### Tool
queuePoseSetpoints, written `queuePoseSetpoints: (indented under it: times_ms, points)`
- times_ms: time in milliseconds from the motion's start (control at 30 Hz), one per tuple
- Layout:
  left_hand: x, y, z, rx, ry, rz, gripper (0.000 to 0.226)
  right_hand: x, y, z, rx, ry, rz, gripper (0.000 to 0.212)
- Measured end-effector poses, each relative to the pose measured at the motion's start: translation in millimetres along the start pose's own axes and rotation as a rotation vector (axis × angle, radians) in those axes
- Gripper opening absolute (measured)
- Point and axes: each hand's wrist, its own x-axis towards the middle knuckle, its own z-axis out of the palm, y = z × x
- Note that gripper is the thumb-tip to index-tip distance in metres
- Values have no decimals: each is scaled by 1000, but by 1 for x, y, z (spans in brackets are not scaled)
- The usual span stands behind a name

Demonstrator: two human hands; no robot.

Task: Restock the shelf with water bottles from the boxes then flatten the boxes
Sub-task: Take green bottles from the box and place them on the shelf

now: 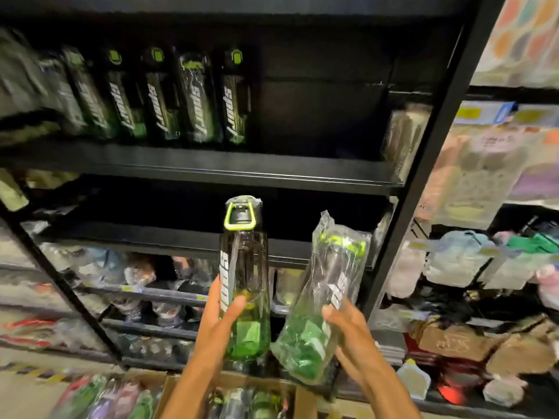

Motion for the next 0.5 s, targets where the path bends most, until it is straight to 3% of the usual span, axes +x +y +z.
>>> queuePoseSetpoints:
  times_ms: [167, 267, 333, 400, 500]
  points:
    - [57, 42, -6, 45, -57, 167, 115, 36, -51, 6, -49, -7, -155, 76]
    - [102, 74, -7, 57, -46, 252, 68, 61, -86, 17, -111, 9, -306, 63]
    - [132, 96, -5, 34, -59, 316, 53, 79, -113, 25, -147, 28, -375, 59]
    - [163, 116, -8, 13, -90, 350, 63, 96, -139, 36, -194, 52, -436, 70]
    - [204, 149, -13, -16, -169, 345, 85, 124, -176, 54, -240, 148, -558, 68]
